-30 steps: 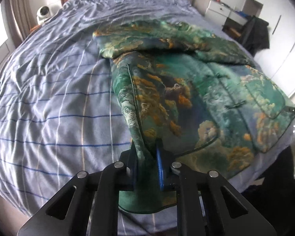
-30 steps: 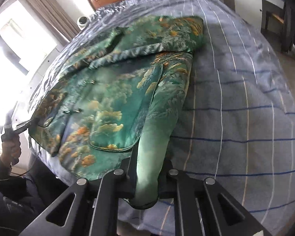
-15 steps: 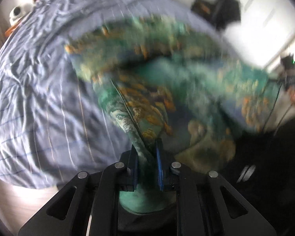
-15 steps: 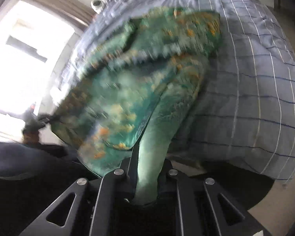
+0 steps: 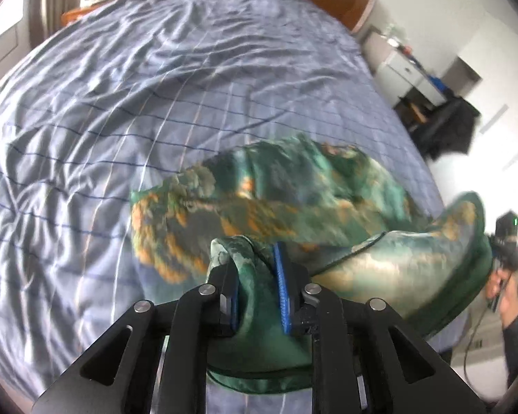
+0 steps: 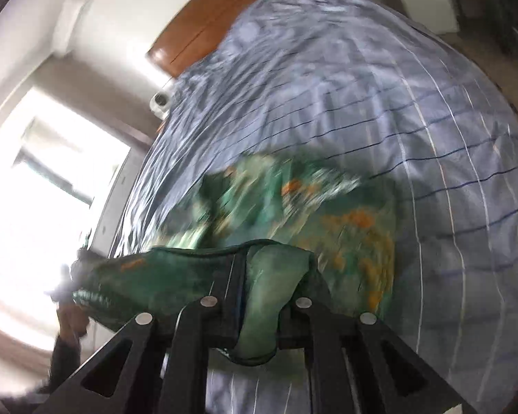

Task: Fold large clothes

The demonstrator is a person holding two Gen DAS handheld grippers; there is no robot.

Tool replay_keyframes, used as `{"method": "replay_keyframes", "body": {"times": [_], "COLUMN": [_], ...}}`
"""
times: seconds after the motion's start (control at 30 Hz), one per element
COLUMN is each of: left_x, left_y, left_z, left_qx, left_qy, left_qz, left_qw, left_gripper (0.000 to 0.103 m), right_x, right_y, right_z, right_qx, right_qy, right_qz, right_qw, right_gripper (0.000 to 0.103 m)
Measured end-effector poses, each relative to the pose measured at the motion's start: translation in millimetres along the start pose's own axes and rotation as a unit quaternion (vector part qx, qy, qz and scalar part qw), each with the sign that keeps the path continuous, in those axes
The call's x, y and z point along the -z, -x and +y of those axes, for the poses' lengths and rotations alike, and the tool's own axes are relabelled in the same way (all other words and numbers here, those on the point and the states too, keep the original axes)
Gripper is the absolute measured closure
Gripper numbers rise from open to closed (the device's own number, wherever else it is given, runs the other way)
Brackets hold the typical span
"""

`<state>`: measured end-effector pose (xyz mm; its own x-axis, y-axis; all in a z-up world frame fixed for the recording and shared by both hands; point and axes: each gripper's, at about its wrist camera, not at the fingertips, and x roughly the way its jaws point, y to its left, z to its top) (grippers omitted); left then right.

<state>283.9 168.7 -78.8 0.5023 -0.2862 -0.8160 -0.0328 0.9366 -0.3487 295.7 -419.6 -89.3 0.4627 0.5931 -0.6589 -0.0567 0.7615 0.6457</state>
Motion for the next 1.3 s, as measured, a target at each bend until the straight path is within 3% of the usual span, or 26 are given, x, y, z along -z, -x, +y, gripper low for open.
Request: {"method": "replay_keyframes", "body": {"times": [0.07,0.13,0.17,0.2,0.27,0.37,0.43,0.5,0.57,0.63,0.7,0.77,0.83,0.87,0.9,0.93,1.0,1.1,1.2,1.3], "left_x": [-9.5,-15.4,-17.7,-19.8,-24.9,-31.5,-31.8,-27.2,-15.2,-7.0,-3.1,-6.4,-10.8,-11.7,-12.3,-12.2,-10.5,-16.3,-32.3,-47.2], "left_y": [-23.5,-40.5,-44.2,-44.3,-36.1,-10.8,7.7,16.2,8.1,-9.4,-34.2,-59.0,-73.8,-77.5,-82.0,-85.5,-81.1,-57.3,-28.7,-25.6], "left_z": [5.2,11.3,14.6,17.3,28.3,45.4,54.6,59.8,58.7,52.1,41.5,29.4,21.3,19.7,17.6,13.4,6.8,0.3,-8.5,-20.6], "left_qx": [-0.015,-0.025,-0.026,-0.024,-0.001,0.047,0.059,0.07,0.075,0.068,0.033,0.0,0.009,0.011,-0.003,-0.025,-0.056,-0.089,-0.099,-0.136], "left_qy": [0.008,0.02,0.027,0.035,0.059,0.088,0.089,0.069,0.029,0.007,-0.014,-0.022,-0.011,-0.005,-0.002,-0.006,-0.016,-0.011,-0.01,-0.031], "left_qz": [0.008,0.011,0.01,0.006,-0.004,-0.03,-0.055,-0.057,-0.033,-0.005,0.016,0.019,0.024,0.03,0.036,0.036,0.02,-0.033,-0.096,-0.145], "left_qw": [0.9998,0.9994,0.9992,0.9991,0.9982,0.9946,0.9928,0.9935,0.9962,0.9976,0.9992,0.9996,0.9996,0.9995,0.9994,0.999,0.9981,0.9954,0.9904,0.9795], "left_gripper": [0.075,0.054,0.034,0.019,0.018,0.011,0.005,0.005,0.005,0.005,0.006,0.011,0.036,0.065,0.089,0.09,0.095,0.096,0.096,0.096], "right_x": [-6.4,-6.9,-6.7,-5.8,-5.5,-7.5,-11.9,-18.9,-24.6,-28.6,-26.4,-22.2,-17.5,-15.2,-14.2,-12.1,-9.3,-7.6,-17.5,-34.7], "right_y": [-25.5,-43.3,-55.1,-62.0,-73.1,-69.1,-56.3,-38.2,-29.1,-31.3,-46.2,-74.8,-92.6,-100.1,-101.0,-99.7,-96.1,-81.0,-60.8,-47.7], "right_z": [-16.3,-28.3,-34.6,-39.9,-51.5,-65.9,-63.3,-51.8,-40.9,-28.9,-13.8,-2.4,1.5,5.0,7.2,13.8,26.9,51.4,79.8,108.7], "right_qx": [-0.002,-0.001,0.001,0.003,-0.006,-0.064,-0.086,-0.08,-0.07,-0.027,0.032,0.102,0.152,0.165,0.161,0.157,0.184,0.225,0.248,0.256], "right_qy": [-0.032,-0.057,-0.071,-0.084,-0.12,-0.192,-0.198,-0.169,-0.135,-0.091,-0.024,0.03,0.058,0.063,0.065,0.071,0.095,0.146,0.187,0.215], "right_qz": [-0.008,-0.011,-0.011,-0.009,-0.001,-0.013,-0.03,-0.051,-0.053,-0.042,-0.015,0.02,0.029,0.024,0.016,0.001,-0.013,-0.044,-0.104,-0.158], "right_qw": [0.999,0.998,0.997,0.996,0.993,0.979,0.976,0.981,0.987,0.995,0.999,0.994,0.986,0.984,0.985,0.985,0.978,0.962,0.945,0.929], "right_gripper": [0.09,0.089,0.089,0.087,0.08,0.057,0.024,0.02,0.02,0.02,0.02,0.02,0.02,0.02,0.033,0.058,0.086,0.088,0.09,0.09]}}
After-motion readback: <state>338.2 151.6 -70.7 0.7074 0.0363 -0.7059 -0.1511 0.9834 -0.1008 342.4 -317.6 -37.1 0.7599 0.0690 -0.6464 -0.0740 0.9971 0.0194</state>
